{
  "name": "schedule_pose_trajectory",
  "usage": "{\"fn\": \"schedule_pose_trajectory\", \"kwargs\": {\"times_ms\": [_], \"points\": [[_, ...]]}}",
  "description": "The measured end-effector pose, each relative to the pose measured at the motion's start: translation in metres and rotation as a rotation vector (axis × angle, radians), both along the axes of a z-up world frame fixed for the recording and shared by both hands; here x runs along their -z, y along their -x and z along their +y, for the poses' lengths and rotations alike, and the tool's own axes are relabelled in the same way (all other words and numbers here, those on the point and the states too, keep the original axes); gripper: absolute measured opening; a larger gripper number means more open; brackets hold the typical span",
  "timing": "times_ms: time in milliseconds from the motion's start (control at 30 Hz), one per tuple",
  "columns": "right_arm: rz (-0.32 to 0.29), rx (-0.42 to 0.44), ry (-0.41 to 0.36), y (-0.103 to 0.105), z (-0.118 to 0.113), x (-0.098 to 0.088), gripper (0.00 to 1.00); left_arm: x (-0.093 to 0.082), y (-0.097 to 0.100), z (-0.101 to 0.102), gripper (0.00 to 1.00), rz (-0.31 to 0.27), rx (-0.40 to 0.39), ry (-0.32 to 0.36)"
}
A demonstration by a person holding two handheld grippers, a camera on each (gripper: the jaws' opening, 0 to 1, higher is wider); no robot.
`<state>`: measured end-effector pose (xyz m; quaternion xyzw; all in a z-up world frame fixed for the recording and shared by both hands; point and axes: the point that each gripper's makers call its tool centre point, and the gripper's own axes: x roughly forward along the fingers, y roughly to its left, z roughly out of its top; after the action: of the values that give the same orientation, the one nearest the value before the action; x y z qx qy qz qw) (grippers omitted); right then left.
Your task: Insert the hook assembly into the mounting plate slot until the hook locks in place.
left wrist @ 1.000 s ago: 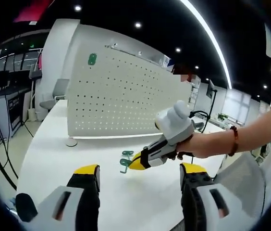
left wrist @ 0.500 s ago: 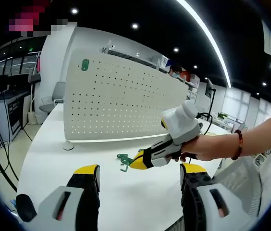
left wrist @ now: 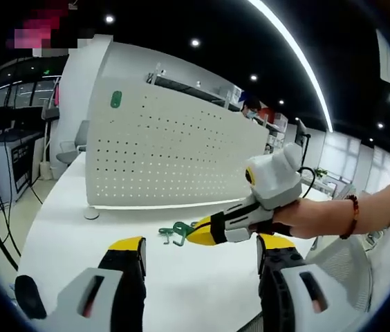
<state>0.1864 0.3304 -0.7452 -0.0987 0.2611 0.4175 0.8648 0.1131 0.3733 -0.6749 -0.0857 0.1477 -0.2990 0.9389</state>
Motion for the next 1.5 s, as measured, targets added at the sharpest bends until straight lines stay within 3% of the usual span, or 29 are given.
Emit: {"fn": "schedule_pose_trajectory", "kwargs": {"times_ms": [267,500,567,800,933,1233,1500], "points": [[-0.039,0.011,-0.078,0.003,-0.008,-0.022,0.02,-0.006,-0.004,-0.010,0.63,-0.010,-0.012,0.011],[-0.052,0.014,-0.119,0.008,-0.018,-0.027,0.02,-0.008,-0.007,-0.023,0.59,-0.006,-0.009,0.026],[-0.081,0.012,-0.160,0.009,-0.019,-0.036,0.02,-0.008,-0.009,-0.025,0.57,-0.001,-0.011,0.029],[-0.120,0.014,-0.208,0.012,-0.024,-0.053,0.02,-0.017,-0.015,-0.031,0.54,-0.005,-0.031,0.109],[-0.148,0.000,-0.247,0.015,-0.024,-0.061,0.02,-0.021,-0.018,-0.032,0.51,-0.008,-0.034,0.121],[-0.174,-0.015,-0.305,0.027,-0.020,-0.068,0.02,-0.023,-0.022,-0.039,0.43,-0.001,-0.026,0.162],[-0.218,-0.036,-0.329,0.030,-0.018,-0.079,0.02,-0.022,-0.021,-0.043,0.28,0.029,-0.013,0.212]]}}
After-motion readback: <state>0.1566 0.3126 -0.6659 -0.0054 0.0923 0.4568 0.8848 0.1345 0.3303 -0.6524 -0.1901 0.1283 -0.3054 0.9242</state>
